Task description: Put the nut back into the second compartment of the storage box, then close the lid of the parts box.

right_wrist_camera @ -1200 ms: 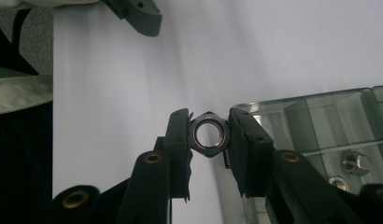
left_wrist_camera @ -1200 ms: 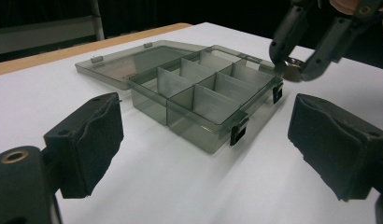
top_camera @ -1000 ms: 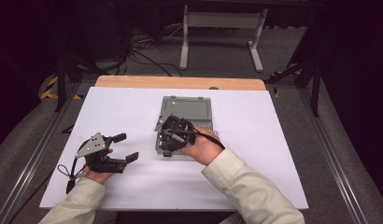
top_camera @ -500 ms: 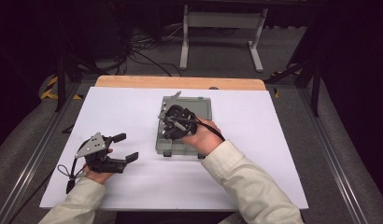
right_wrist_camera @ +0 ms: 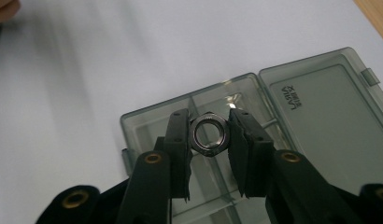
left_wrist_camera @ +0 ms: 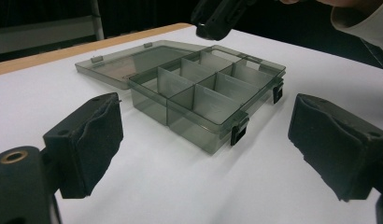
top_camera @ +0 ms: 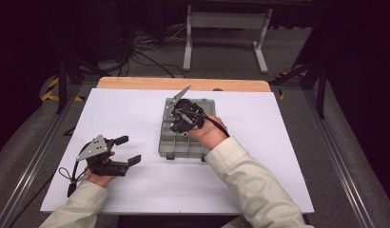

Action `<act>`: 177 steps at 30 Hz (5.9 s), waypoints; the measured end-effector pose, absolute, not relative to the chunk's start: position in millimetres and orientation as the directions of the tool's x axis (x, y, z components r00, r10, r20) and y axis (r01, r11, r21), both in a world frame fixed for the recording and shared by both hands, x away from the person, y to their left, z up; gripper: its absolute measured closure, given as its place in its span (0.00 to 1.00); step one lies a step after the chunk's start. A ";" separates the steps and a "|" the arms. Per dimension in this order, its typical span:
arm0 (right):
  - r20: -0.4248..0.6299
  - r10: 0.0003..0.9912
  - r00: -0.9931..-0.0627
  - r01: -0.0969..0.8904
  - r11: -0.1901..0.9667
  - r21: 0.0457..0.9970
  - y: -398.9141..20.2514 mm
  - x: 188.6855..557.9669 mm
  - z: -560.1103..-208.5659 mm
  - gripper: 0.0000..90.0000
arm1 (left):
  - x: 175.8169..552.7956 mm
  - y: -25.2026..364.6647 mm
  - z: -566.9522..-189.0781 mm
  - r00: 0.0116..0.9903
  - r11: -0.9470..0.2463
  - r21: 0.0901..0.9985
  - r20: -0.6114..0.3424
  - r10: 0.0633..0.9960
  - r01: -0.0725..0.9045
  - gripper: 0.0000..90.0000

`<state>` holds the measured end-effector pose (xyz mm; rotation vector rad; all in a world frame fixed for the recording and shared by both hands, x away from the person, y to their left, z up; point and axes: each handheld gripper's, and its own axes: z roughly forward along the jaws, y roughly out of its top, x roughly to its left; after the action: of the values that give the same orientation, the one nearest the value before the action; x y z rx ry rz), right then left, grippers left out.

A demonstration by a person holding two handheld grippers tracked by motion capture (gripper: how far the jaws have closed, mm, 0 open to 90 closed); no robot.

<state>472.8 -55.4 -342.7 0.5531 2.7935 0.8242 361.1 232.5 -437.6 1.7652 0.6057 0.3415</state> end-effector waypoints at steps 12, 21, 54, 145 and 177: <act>-0.045 0.446 -0.894 0.358 0.769 0.529 -59.3 493.0 -362.4 0.78 | 361.5 233.2 -437.6 0.821 -0.186 0.958 -0.080 0.565 0.221 0.12; -0.036 0.461 -0.887 0.383 0.775 0.502 -60.7 499.1 -375.6 0.78 | 361.5 233.2 -437.6 0.822 -0.185 0.957 -0.081 0.564 0.221 0.12; -0.008 0.488 -0.873 0.432 0.779 0.454 -62.2 508.7 -398.9 0.77 | 361.4 233.2 -437.7 0.822 -0.183 0.958 -0.082 0.563 0.222 0.12; -0.044 0.583 -0.811 0.332 0.522 0.786 -195.7 429.9 -327.9 1.00 | 415.6 195.4 -398.3 0.718 -0.351 0.830 -0.083 0.691 0.433 0.99; -0.007 0.667 -0.745 0.484 0.547 0.683 -214.8 499.0 -353.7 1.00 | 500.9 178.1 -406.6 0.637 -0.372 0.707 -0.144 0.757 0.602 1.00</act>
<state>499.0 -214.8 -353.7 0.9593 2.5197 0.9907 500.9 178.1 -406.6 2.1008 1.0561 0.2624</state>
